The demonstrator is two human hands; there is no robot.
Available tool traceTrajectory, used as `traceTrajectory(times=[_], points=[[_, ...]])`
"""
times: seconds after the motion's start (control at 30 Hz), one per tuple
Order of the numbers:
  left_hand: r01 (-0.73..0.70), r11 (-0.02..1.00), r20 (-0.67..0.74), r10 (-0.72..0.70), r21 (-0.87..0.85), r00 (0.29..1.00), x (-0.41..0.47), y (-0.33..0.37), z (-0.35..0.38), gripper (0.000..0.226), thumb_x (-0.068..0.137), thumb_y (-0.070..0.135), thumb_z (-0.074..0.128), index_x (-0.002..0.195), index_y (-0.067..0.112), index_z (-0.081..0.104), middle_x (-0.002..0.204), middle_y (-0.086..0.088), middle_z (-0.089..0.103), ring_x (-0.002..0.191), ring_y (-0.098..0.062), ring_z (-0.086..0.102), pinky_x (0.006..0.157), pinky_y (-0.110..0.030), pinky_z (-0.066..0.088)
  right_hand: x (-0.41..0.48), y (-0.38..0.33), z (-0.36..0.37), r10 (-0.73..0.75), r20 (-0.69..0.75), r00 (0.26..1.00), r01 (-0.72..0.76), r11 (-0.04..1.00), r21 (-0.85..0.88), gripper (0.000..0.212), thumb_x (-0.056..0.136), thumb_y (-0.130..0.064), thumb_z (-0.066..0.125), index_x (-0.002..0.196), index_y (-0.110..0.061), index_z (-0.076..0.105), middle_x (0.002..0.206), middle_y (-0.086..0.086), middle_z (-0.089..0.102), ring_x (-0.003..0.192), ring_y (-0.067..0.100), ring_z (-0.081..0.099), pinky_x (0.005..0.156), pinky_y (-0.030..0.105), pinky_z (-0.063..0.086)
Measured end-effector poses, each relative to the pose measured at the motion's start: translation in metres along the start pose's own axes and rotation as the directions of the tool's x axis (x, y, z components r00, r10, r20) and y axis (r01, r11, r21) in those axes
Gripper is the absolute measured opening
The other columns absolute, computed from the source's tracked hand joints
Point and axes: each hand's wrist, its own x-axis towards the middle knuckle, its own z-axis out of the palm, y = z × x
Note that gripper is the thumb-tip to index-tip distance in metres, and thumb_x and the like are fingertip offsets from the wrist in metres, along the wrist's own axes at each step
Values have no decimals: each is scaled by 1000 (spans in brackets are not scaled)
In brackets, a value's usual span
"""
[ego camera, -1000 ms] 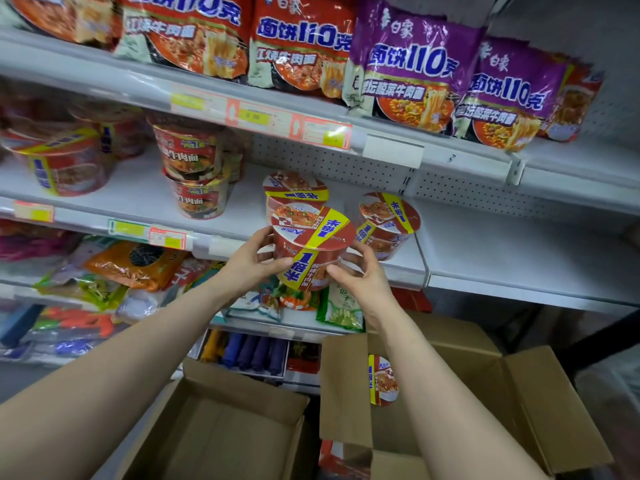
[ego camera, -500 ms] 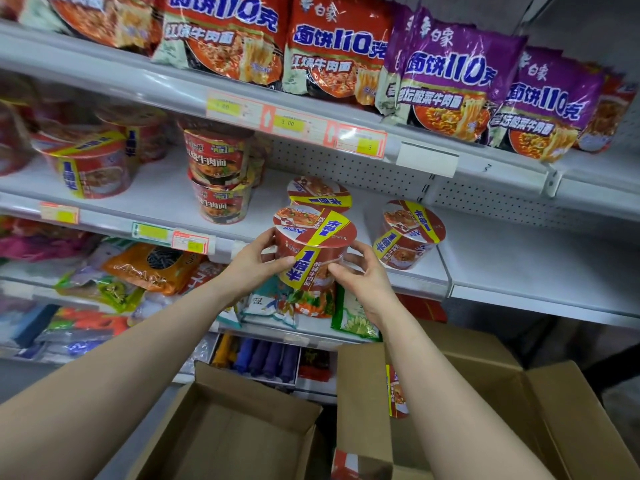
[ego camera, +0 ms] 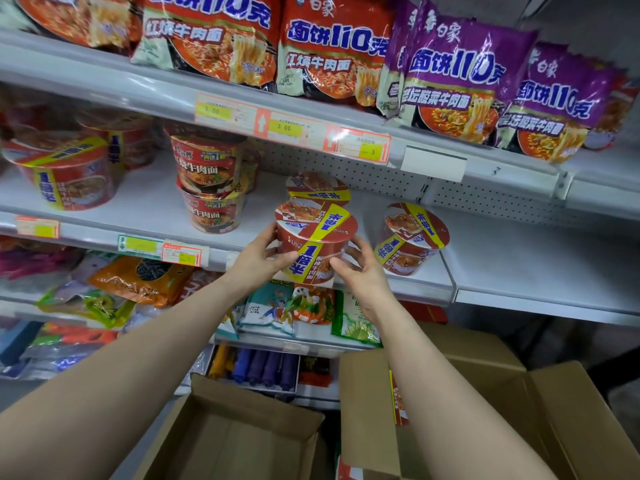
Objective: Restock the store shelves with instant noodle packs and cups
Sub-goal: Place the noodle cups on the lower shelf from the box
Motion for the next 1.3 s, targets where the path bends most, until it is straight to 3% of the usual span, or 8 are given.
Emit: traceTrajectory(times=[0.13, 0.3, 0.5, 0.6, 0.77, 0.93, 1.17, 1.3], points=[[-18, 1000, -70, 18, 5, 997, 7, -7, 7, 91, 73, 48, 77, 148, 21, 33, 147, -1, 46, 129, -19, 49, 105, -38, 45, 9, 13, 5, -1, -56, 998, 2, 1000, 7, 49, 93, -8, 66, 130, -30, 42, 141, -1, 50, 125, 16, 53, 104, 40, 49], [-61, 998, -118, 65, 33, 991, 18, -23, 11, 84, 77, 45, 76, 146, 19, 34, 146, 2, 46, 131, -15, 47, 93, -15, 42, 17, 26, 9, -1, -102, 995, 3, 1000, 22, 47, 94, -8, 65, 129, -32, 44, 133, 0, 56, 117, 10, 56, 104, 43, 49], [-51, 998, -158, 55, 25, 986, 43, -28, 14, 73, 87, 29, 72, 148, 20, 33, 148, 2, 44, 132, -17, 48, 106, -35, 44, 40, 29, 11, -31, -111, 993, 33, 999, 21, 50, 95, -10, 64, 136, -30, 44, 133, -2, 56, 111, -1, 55, 103, 33, 48], [-55, 998, -175, 57, 19, 983, 54, -27, 16, 72, 88, 29, 71, 148, 22, 32, 149, 3, 44, 131, -16, 48, 104, -34, 44, 52, 30, 12, -41, -118, 992, 45, 999, 28, 50, 95, -10, 63, 135, -32, 44, 134, -2, 56, 113, 2, 55, 103, 34, 49], [-24, 999, -183, 28, 26, 983, 72, -28, 17, 71, 89, 27, 70, 148, 21, 31, 150, 0, 43, 132, -20, 47, 105, -41, 45, 74, 30, 11, -18, -119, 993, 17, 1000, -2, 48, 96, -11, 62, 136, -32, 44, 131, -6, 57, 116, 6, 55, 86, 17, 48], [-29, 999, -206, 33, 23, 978, 88, -32, 16, 71, 88, 23, 71, 147, 19, 33, 149, -2, 45, 131, -24, 50, 107, -43, 44, 94, 33, 16, -7, -123, 992, 0, 998, -55, 54, 97, -15, 61, 145, -30, 41, 137, -3, 58, 126, 12, 53, 108, 35, 44], [-17, 1000, -193, 17, 3, 981, 98, -29, 13, 69, 88, 25, 72, 146, 21, 34, 145, 0, 48, 128, -22, 52, 106, -43, 45, 106, 32, 17, 6, -119, 993, -14, 998, -62, 55, 100, -16, 56, 149, -31, 36, 138, -6, 55, 122, 7, 50, 104, 28, 40], [-33, 999, -191, 33, 1, 981, 86, -32, 13, 67, 90, 21, 69, 147, 21, 34, 145, -1, 49, 128, -23, 53, 106, -46, 46, 96, 39, 17, -2, -133, 991, -4, 999, -51, 51, 100, -15, 55, 146, -32, 39, 136, -4, 57, 125, 10, 52, 109, 34, 42]])
